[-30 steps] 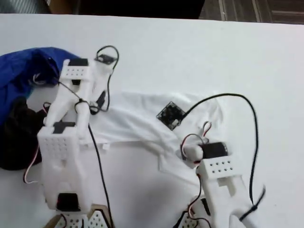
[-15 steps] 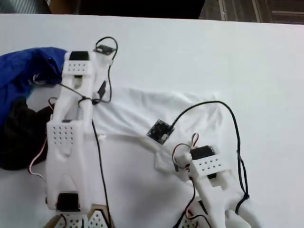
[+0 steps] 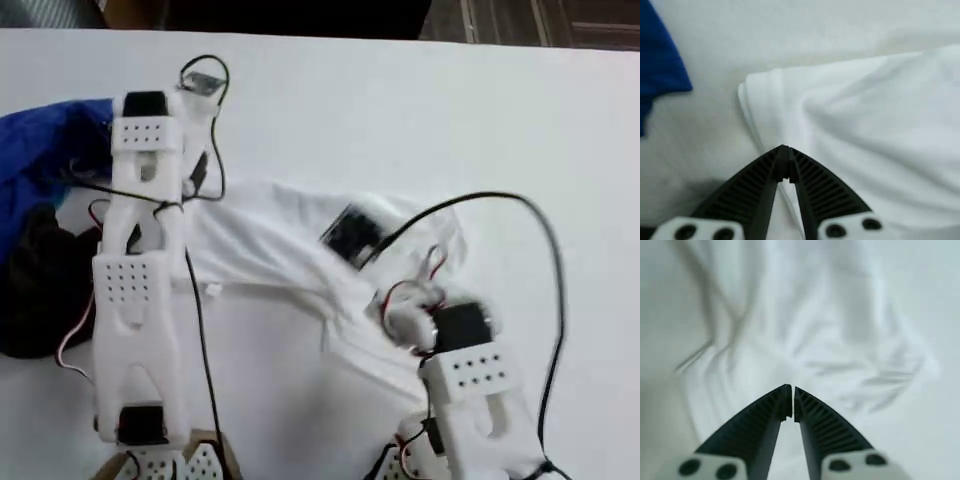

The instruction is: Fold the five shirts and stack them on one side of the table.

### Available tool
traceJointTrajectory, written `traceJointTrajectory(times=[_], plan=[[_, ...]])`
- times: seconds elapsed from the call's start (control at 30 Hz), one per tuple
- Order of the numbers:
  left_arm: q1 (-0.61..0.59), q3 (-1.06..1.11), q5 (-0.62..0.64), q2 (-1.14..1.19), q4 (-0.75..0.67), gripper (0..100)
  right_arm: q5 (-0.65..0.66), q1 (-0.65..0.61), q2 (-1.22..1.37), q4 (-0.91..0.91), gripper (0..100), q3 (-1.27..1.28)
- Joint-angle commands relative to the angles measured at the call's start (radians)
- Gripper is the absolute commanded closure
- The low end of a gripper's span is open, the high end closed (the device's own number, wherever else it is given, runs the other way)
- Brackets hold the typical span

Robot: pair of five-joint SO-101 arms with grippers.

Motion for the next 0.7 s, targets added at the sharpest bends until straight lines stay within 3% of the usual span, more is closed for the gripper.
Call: traceJointTrajectory(times=[0.0,0.17,0.4,0.5,0.67], plan=[[-0.003,0.122,-0.025,-0.206,0.025,98,0.064,0.174,0.068,-0.097,97.8,-0.167],[0.009,0.533,-0.106,-0.407,-0.025,98,0.11,0.32,0.458,-0.194,97.8,-0.39],[-0.009,1.144,-0.112,-0.589,-0.377,98,0.071,0.323,0.96,-0.193,97.8,-0.746],[-0.012,1.283,-0.112,-0.626,-0.473,98,0.0,0.323,1.119,-0.191,97.8,-0.858],[-0.02,1.365,-0.114,-0.634,-0.494,98,-0.025,0.328,1.326,-0.16,97.7,-0.971]])
